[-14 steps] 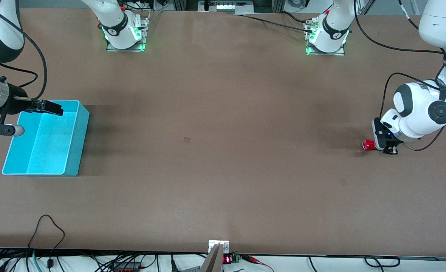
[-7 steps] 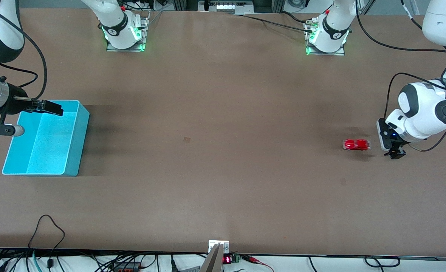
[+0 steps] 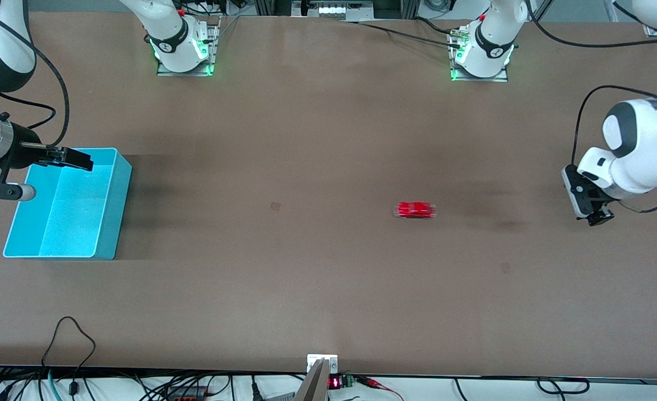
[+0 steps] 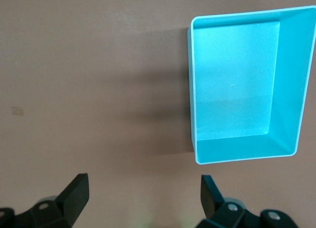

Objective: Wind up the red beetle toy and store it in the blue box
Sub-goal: 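Open the left gripper to release the car and lift away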

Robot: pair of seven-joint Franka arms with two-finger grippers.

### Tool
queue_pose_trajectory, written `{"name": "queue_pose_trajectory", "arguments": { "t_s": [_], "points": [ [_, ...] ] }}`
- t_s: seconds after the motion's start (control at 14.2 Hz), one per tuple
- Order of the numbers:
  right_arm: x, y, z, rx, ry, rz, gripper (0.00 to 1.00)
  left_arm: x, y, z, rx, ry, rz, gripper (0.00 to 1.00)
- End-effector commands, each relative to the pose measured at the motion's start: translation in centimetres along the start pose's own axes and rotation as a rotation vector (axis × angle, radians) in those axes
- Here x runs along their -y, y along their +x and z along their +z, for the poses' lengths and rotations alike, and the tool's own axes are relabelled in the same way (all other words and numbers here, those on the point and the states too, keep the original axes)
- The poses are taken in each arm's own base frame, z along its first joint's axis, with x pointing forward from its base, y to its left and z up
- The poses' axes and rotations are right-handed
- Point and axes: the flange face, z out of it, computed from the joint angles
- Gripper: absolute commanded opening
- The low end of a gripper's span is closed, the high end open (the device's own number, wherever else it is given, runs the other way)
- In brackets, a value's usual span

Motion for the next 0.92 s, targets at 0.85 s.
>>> {"name": "queue_pose_trajectory", "arguments": {
  "t_s": [0.85],
  "points": [
    [-0.2, -0.3, -0.3, 0.01, -0.007, -0.013, 1.0, -1.6, 4.0, -26.1, 0.002, -0.064, -0.565, 1.0]
  ]
}}
